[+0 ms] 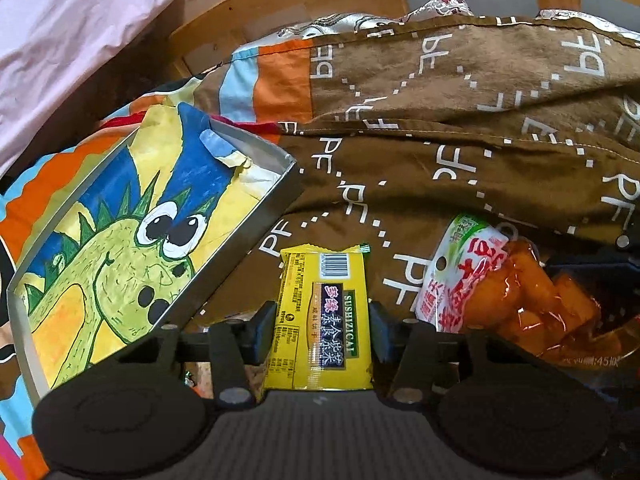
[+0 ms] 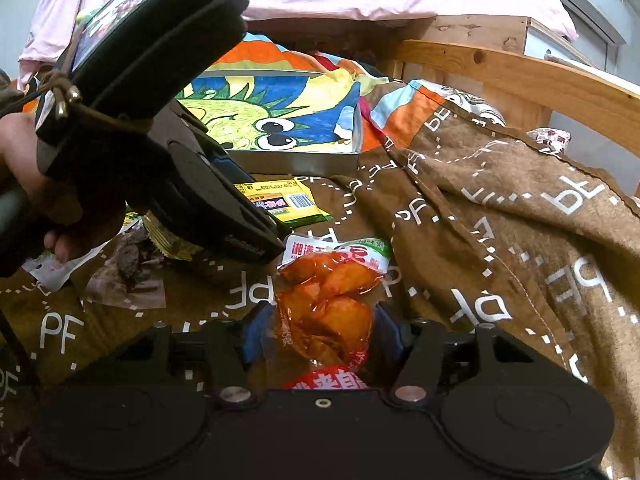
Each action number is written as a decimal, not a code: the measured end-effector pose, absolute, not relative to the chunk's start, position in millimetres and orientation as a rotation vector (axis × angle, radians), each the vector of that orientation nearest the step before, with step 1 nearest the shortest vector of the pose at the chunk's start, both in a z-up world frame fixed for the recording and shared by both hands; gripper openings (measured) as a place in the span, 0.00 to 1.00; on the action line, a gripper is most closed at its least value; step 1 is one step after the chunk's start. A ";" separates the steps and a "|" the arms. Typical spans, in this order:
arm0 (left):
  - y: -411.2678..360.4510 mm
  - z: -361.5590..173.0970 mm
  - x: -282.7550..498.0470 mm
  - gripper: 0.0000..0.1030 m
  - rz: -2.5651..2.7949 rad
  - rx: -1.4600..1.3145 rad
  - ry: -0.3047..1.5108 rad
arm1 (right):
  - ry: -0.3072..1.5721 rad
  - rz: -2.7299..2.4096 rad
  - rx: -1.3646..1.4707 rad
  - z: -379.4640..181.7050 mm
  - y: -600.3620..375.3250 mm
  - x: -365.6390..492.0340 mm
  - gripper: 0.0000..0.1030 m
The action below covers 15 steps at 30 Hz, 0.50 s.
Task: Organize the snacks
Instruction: 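Carry both snacks into the metal tray and open both tools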
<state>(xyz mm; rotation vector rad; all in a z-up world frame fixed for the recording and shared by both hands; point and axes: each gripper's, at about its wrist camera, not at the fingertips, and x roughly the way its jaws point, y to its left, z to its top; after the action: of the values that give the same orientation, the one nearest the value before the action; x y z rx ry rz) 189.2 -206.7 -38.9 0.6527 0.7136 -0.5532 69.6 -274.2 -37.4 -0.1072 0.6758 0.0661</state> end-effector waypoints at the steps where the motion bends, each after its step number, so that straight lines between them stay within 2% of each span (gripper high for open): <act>1: -206.5 -38.5 188.6 0.51 -0.551 0.648 0.717 | 0.675 0.071 -0.106 -37.9 -273.9 70.5 0.63; 3: -205.1 -37.2 187.6 0.51 -0.547 0.633 0.728 | 0.674 0.075 -0.114 -39.3 -272.5 71.4 0.64; 5: -202.1 -35.0 186.4 0.51 -0.540 0.614 0.741 | 0.672 0.071 -0.133 -40.1 -271.2 71.7 0.62; 6: -200.1 -33.9 185.6 0.51 -0.533 0.601 0.750 | 0.672 0.066 -0.143 -40.4 -270.8 71.9 0.57; 15: -168.8 -19.0 164.9 0.51 -0.422 0.414 0.807 | 0.633 0.066 -0.234 -43.7 -261.2 66.9 0.53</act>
<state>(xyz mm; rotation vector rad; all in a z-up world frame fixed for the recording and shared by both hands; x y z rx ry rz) 164.9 -168.8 -19.0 0.4140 0.8072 -0.4217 66.9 -261.2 -43.7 -0.2337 0.6333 0.0659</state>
